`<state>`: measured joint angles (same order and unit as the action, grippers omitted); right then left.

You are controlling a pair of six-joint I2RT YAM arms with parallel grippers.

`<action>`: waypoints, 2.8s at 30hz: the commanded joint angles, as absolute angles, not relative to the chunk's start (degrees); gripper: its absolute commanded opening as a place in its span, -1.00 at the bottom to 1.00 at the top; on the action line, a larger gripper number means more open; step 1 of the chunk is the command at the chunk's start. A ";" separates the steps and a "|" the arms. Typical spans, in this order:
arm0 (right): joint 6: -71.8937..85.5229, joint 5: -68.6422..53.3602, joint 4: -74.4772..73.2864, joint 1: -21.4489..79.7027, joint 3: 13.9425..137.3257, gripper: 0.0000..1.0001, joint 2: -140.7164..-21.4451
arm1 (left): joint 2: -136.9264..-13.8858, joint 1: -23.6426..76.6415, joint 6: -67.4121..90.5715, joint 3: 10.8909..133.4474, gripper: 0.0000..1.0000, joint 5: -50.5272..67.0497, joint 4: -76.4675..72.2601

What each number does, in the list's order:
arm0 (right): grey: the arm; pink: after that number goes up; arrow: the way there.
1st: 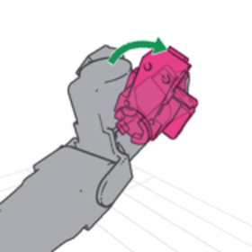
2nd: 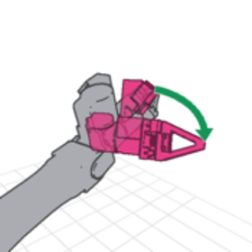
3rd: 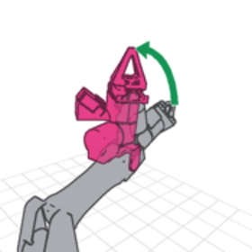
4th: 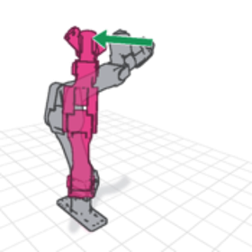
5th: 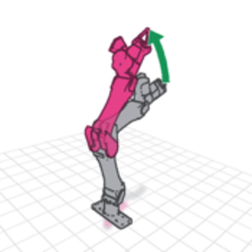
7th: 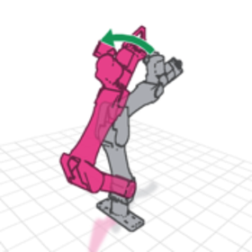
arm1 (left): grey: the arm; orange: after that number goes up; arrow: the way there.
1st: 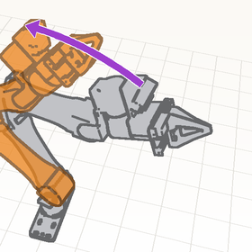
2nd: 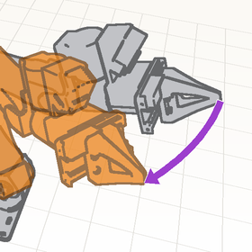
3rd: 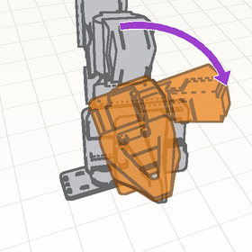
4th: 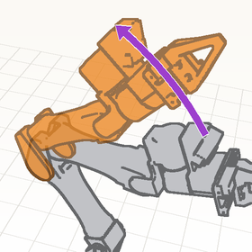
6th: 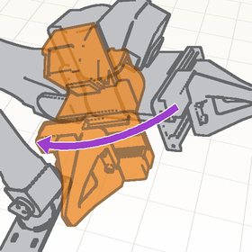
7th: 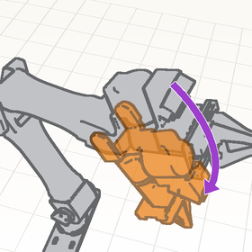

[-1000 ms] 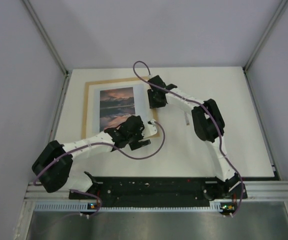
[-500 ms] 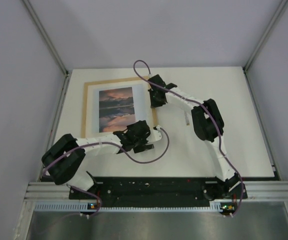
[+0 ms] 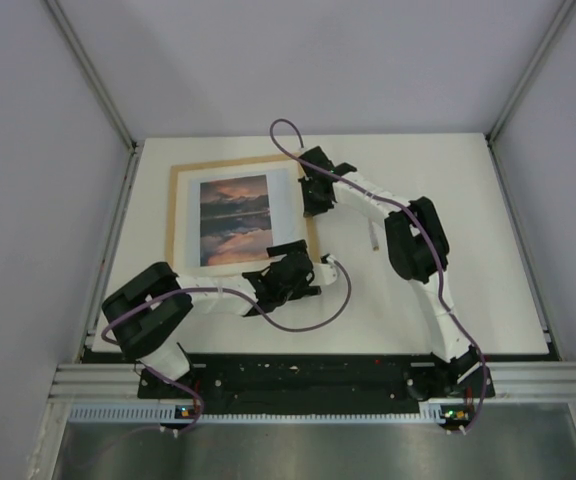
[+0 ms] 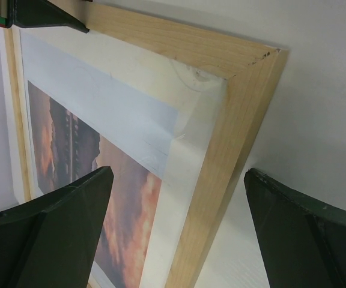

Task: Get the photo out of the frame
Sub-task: Turn over the photo frame at the center of the board.

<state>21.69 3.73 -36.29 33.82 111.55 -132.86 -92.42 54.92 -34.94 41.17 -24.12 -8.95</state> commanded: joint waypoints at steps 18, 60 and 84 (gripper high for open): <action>21.97 2.11 -36.39 33.22 117.86 -1.00 -123.93 | -101.67 58.80 -37.35 38.41 0.97 -35.23 -14.75; 16.96 -15.90 -35.25 16.88 108.12 0.25 -112.42 | -82.45 58.71 -38.23 51.93 -1.00 -38.23 -0.26; 14.94 -24.87 -31.29 10.02 99.85 0.30 -107.05 | -79.19 47.99 -27.33 83.14 -1.00 -38.48 18.46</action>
